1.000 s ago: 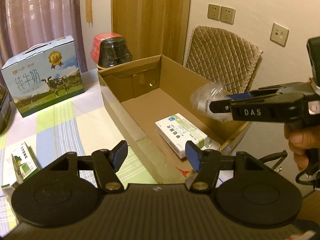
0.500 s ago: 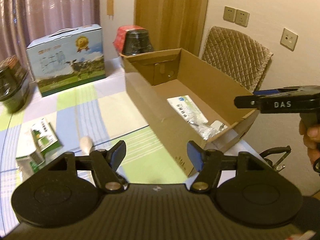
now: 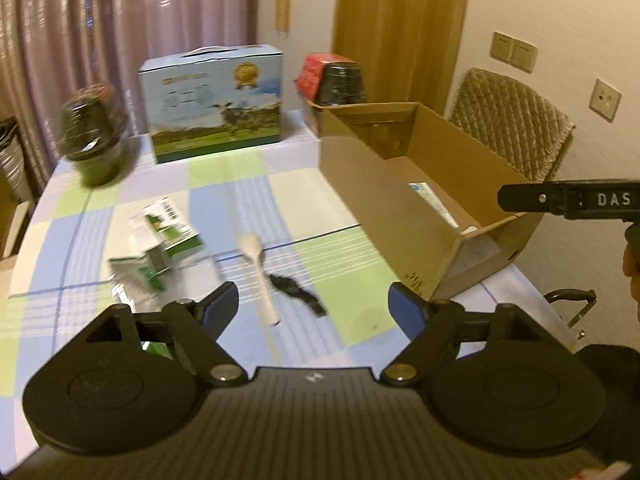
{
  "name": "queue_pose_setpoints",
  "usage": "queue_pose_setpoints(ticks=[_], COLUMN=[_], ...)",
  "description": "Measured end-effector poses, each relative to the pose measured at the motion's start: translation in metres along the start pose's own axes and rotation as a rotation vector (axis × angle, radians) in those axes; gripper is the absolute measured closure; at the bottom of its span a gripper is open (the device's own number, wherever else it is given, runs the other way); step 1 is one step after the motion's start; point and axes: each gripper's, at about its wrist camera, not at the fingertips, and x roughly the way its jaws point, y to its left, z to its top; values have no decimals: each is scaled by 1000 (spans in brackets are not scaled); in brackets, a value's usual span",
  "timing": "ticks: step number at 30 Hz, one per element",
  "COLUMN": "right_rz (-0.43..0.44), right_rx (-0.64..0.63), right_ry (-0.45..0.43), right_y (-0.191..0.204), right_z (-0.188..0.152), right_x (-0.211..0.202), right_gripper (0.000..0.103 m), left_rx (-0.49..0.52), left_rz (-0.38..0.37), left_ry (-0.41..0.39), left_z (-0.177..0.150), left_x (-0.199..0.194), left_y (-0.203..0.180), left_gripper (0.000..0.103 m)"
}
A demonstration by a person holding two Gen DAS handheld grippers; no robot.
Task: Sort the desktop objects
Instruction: 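Move both open tools back over the foil pouch and spoon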
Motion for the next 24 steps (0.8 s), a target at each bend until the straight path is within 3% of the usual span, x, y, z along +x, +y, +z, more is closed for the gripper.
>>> queue_pose_setpoints(ticks=[11,24], right_rz=[94,138], right_rx=[-50,-99], right_ry=[55,136], right_y=[60,99], right_z=[-23,-46], right_x=[11,45], right_gripper=[5,2], left_rx=[-61,-123], left_rz=[104,184], left_ry=[12,36], left_z=[-35,-54], left_x=[-42,-50], left_y=[56,110], left_gripper=[5,3])
